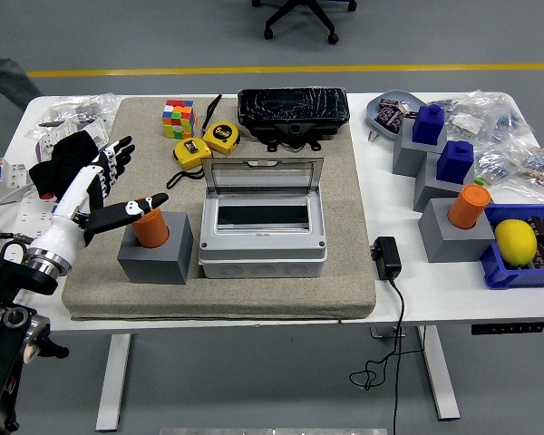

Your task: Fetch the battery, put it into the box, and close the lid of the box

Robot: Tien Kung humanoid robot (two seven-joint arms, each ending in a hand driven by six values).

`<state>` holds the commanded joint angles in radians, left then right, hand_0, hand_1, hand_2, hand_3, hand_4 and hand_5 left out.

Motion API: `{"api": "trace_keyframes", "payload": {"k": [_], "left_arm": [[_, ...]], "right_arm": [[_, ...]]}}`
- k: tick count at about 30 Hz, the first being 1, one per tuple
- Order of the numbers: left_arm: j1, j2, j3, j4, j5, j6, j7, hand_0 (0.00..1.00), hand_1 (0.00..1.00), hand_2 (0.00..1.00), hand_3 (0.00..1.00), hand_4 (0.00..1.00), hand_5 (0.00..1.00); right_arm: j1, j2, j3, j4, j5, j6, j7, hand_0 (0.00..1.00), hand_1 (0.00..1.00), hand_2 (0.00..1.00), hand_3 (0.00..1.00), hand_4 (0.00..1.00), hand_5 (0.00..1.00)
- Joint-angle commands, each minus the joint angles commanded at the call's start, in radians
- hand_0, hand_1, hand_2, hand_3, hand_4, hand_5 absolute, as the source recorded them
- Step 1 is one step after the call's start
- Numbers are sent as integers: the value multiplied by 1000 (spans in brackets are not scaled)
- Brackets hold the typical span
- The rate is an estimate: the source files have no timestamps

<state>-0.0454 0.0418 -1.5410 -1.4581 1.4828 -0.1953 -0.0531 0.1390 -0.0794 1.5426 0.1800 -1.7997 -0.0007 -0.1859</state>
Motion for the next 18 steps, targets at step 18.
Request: {"api": "trace_keyframes", "payload": {"k": [18], "left_arm": [[0, -10, 63, 59, -34, 2, -19, 998, 998, 998, 998, 998, 169]], "right_arm": [[1, -1, 3, 0, -2, -1, -1, 831, 729, 667, 645, 998, 836]]}}
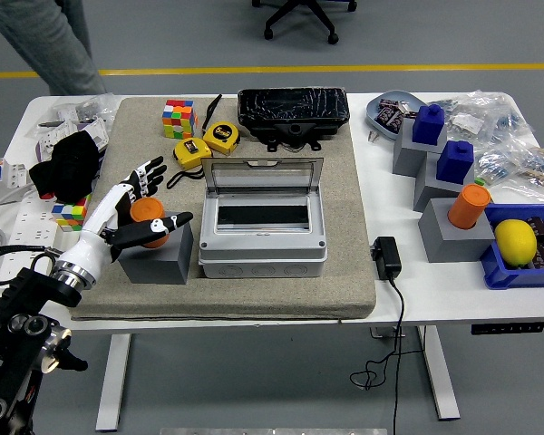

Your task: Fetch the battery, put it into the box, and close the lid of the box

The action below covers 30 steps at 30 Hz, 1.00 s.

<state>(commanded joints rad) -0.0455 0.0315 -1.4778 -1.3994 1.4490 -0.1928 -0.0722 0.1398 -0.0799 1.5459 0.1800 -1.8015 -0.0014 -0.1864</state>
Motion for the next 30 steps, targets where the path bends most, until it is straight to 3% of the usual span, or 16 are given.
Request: {"api": "trace_keyframes", "payload": {"k": [10, 11, 16, 17, 22, 23, 28, 29, 30], "left_arm": [[3, -3, 6, 5, 69, 54, 10, 998, 998, 998, 998, 998, 118], [3, -4, 6, 5, 75, 59, 11, 873, 998, 998, 998, 998, 2], [1, -1, 21, 9, 89, 92, 2, 873, 998, 998, 998, 998, 2], [2, -1, 25, 11, 83, 98, -1, 792, 937, 941, 998, 998, 2], [4, -2, 43, 18, 61, 128, -18, 792, 937, 941, 998, 998, 2], [4, -1, 47, 20, 57, 132, -20, 713, 855, 819, 877, 998, 2], [4, 1, 63, 26, 42, 144, -27, 713, 855, 819, 877, 998, 2], [4, 2, 65, 26, 40, 146, -27, 625, 725, 593, 522, 998, 2], [5, 2, 70, 26, 37, 150, -29, 625, 725, 593, 522, 998, 2]], "right_arm": [[0, 1, 3, 0, 3, -1, 2, 831, 729, 668, 645, 998, 838], [0, 1, 2, 0, 4, -1, 3, 831, 729, 667, 648, 998, 838], [1, 0, 6, 0, 5, -1, 3, 831, 729, 667, 648, 998, 838], [1, 0, 7, 0, 5, -1, 3, 831, 729, 668, 646, 998, 839], [1, 1, 7, 0, 6, -1, 4, 831, 729, 668, 646, 998, 839], [2, 1, 7, 0, 6, -1, 4, 831, 729, 668, 647, 998, 840], [2, 1, 7, 0, 7, -1, 5, 831, 729, 668, 647, 998, 840], [2, 1, 7, 0, 7, -1, 5, 831, 729, 668, 649, 998, 843], [2, 1, 8, 0, 6, -1, 5, 831, 729, 668, 649, 998, 843]]}}
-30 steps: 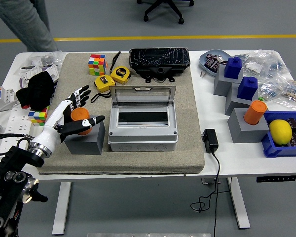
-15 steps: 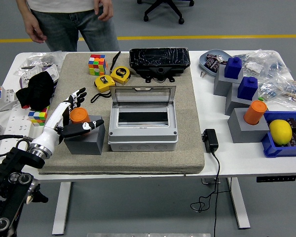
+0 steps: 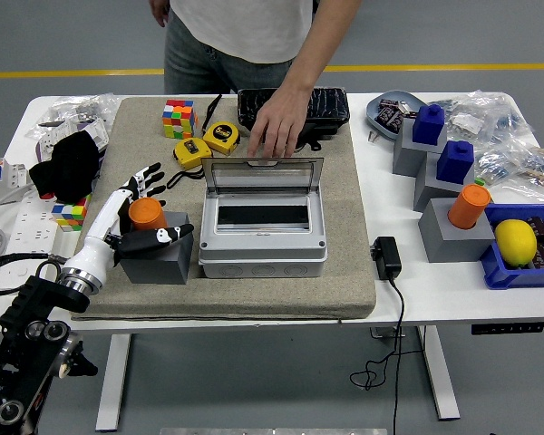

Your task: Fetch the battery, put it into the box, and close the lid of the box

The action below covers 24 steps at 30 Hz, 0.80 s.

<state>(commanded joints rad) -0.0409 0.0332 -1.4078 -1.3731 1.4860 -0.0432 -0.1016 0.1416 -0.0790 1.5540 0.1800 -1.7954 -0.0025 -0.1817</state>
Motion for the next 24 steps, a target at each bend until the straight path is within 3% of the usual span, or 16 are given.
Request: {"api": "trace_keyframes", "payload": {"k": [4, 5, 10, 11, 16, 17, 22, 24], "left_arm": [[-1, 1, 14, 5, -15, 19, -8, 625, 725, 593, 522, 998, 2], [-1, 1, 18, 6, -20, 25, -12, 460, 576, 407, 361, 998, 2], [-3, 3, 38, 10, -41, 60, -32, 460, 576, 407, 361, 998, 2], [-4, 3, 41, 11, -42, 65, -34, 334, 468, 340, 257, 998, 2], [-4, 4, 51, 12, -37, 94, -37, 334, 468, 340, 257, 998, 2], [-5, 5, 55, 13, -38, 101, -38, 237, 393, 238, 181, 998, 2], [-5, 9, 84, 25, -48, 136, -51, 237, 393, 238, 181, 998, 2], [-4, 6, 92, 28, -51, 150, -57, 216, 337, 205, 167, 998, 2]], "right_arm": [[0, 0, 1, 0, -2, 0, 0, 831, 729, 668, 649, 998, 843], [1, -1, 1, 0, -2, 0, 0, 831, 729, 667, 653, 998, 846], [1, -1, 0, 0, -2, 0, 0, 831, 729, 667, 653, 998, 846], [1, -1, 0, 0, -2, 1, 0, 831, 729, 667, 653, 998, 852], [0, -2, 7, 0, -6, 1, 1, 831, 729, 667, 653, 998, 852], [0, -2, 8, 0, -7, 0, 1, 830, 728, 667, 654, 998, 853], [0, -2, 12, 0, -9, 0, 2, 830, 728, 667, 654, 998, 853], [-1, -2, 14, 0, -9, 0, 2, 831, 729, 666, 654, 998, 854]]}}
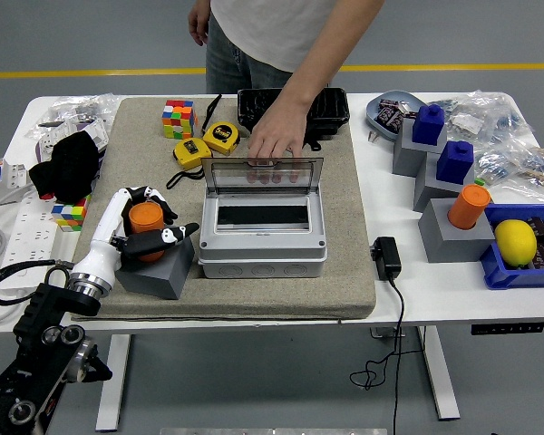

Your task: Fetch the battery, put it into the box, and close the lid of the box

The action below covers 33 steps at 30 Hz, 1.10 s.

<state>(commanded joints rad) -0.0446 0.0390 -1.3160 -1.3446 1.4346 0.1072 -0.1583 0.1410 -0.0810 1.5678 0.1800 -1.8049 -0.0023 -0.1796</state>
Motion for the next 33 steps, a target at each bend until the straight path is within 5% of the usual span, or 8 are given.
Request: {"api": "trace_keyframes", "payload": {"k": [4, 5, 28, 29, 33], "left_arm": [[-3, 2, 14, 3, -9, 26, -10, 216, 337, 205, 167, 998, 2], [-3, 2, 16, 3, -10, 29, -11, 198, 225, 170, 130, 998, 2], [-16, -4, 15, -8, -58, 150, -57, 147, 211, 133, 96, 997, 2], [-17, -4, 15, -9, -60, 154, -59, 116, 122, 79, 80, 987, 2], [-23, -4, 19, -6, -112, 205, -94, 116, 122, 79, 80, 987, 2]], "right_arm": [[0, 0, 0, 0, 0, 0, 0, 831, 729, 666, 654, 998, 854], [1, 0, 0, 0, 0, 0, 0, 831, 729, 667, 655, 998, 856], [3, 0, 6, 0, -2, -1, -1, 831, 728, 667, 654, 998, 854], [3, 0, 7, 0, -2, -1, -1, 831, 729, 667, 654, 998, 854], [3, 0, 6, 0, -2, -1, -1, 831, 729, 667, 654, 998, 854]]}}
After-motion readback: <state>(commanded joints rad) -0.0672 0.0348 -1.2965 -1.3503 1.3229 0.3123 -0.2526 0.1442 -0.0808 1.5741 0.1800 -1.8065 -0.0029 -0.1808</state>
